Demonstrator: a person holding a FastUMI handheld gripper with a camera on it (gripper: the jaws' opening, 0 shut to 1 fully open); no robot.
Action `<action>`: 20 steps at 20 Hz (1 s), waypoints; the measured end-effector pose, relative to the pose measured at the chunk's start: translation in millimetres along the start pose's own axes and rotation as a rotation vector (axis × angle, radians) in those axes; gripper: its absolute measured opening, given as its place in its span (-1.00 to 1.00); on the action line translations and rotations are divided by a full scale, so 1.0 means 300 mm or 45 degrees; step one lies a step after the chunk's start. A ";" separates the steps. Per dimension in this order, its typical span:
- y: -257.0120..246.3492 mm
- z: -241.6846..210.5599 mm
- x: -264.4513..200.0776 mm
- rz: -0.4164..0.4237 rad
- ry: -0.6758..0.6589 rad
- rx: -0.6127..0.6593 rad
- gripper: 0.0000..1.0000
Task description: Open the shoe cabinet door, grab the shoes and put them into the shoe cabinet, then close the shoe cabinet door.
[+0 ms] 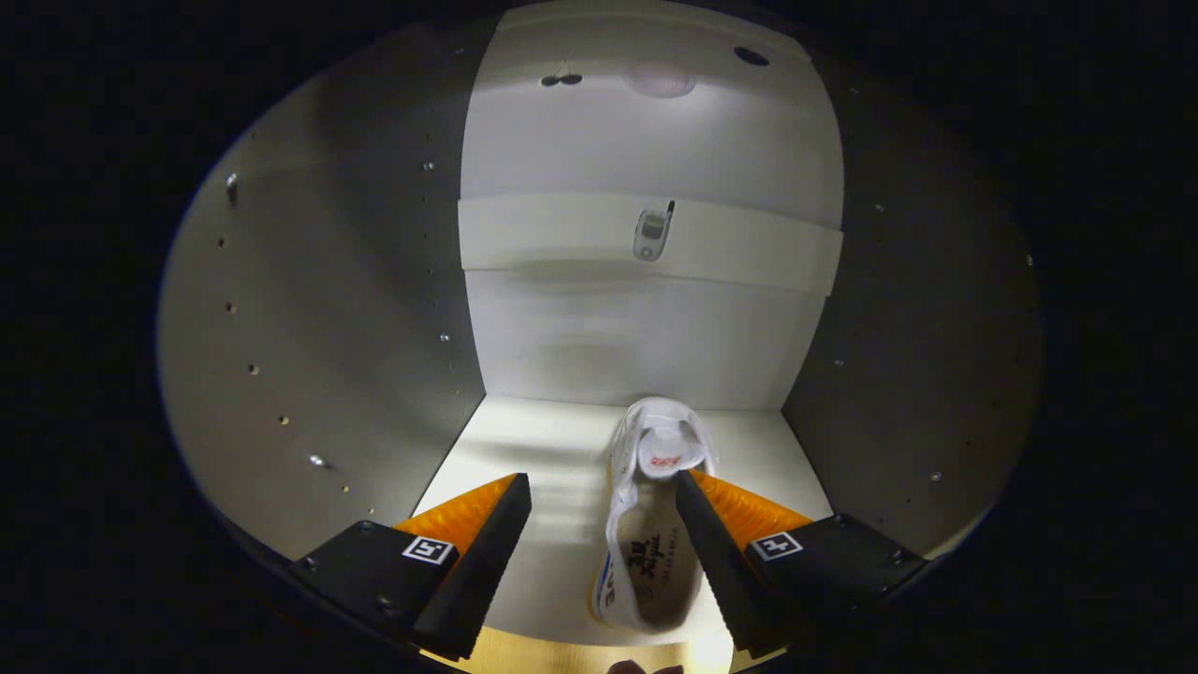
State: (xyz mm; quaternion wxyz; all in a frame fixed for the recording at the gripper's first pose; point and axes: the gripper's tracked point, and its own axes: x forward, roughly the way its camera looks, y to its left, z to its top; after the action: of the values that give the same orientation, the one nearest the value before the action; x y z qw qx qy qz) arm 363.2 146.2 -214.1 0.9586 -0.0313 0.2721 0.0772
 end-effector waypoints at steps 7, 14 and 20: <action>-0.037 0.075 -0.435 -0.028 -0.258 0.038 0.97; -0.146 0.042 -1.011 -0.099 -0.506 -0.025 0.96; -0.282 -0.052 -1.429 -0.196 -0.596 -0.086 0.95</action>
State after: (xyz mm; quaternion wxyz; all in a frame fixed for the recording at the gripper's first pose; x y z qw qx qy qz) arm 9.0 5.0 -0.1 0.9970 -0.0650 0.0367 0.0183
